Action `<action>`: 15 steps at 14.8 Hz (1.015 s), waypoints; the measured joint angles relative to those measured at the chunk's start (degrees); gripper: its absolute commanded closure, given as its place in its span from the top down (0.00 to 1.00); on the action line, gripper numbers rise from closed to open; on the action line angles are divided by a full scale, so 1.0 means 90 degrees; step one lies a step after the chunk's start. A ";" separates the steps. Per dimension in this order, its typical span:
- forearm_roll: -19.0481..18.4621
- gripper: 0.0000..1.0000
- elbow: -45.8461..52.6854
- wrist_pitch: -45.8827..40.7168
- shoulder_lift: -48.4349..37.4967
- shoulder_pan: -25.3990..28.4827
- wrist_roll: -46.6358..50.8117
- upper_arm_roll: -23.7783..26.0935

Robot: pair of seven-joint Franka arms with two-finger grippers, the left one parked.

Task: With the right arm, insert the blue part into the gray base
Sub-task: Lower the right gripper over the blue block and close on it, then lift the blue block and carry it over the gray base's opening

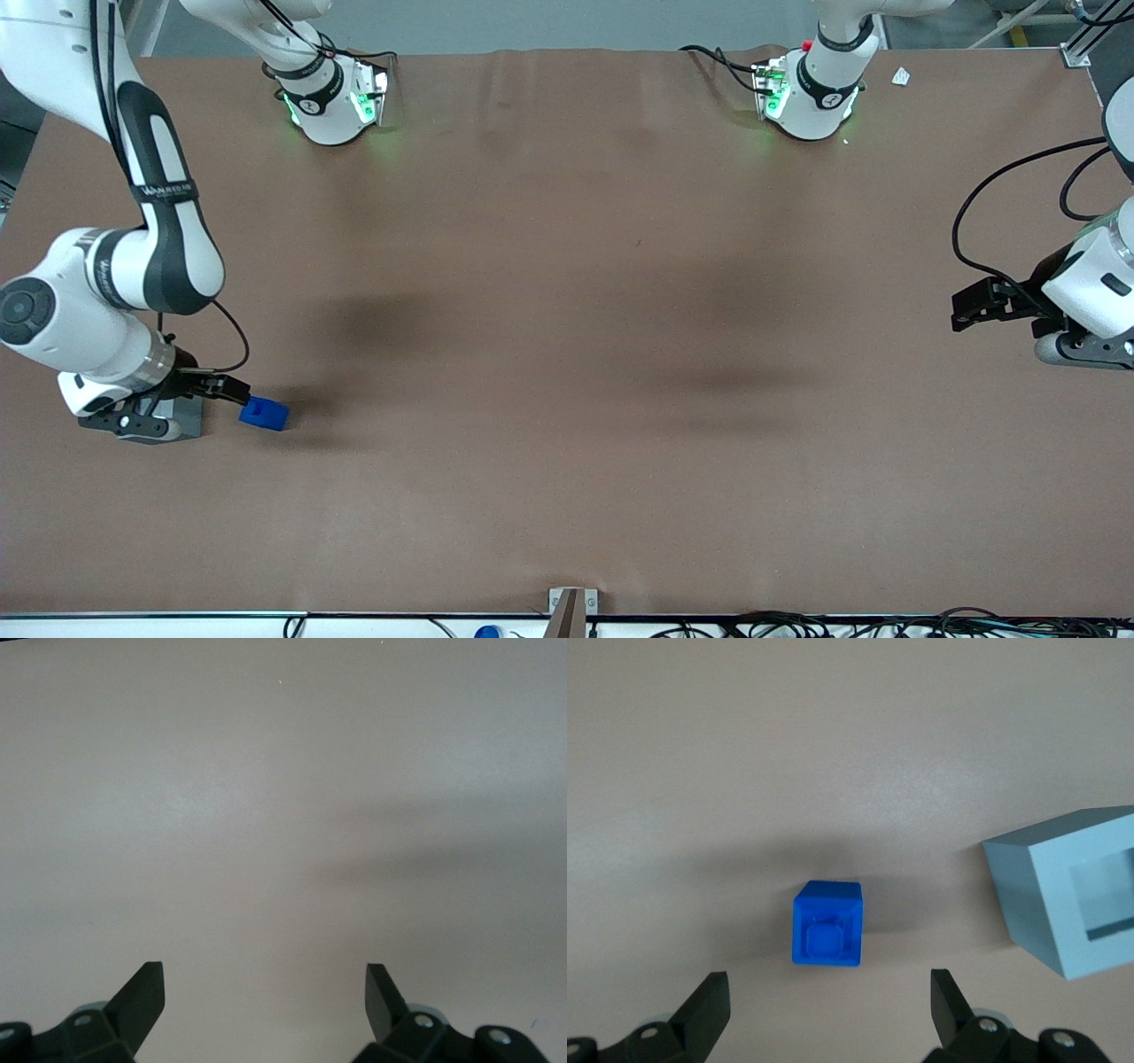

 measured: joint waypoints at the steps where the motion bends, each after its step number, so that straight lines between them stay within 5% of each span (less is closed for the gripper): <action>1: 0.0022 1.00 0.0008 0.0139 0.0121 0.0005 0.0043 0.0003; 9: 0.0177 0.96 0.0076 0.0550 0.0703 0.0091 0.0179 0.0028; 15: 0.0192 0.43 0.0096 0.0624 0.0892 0.0100 0.0185 0.0028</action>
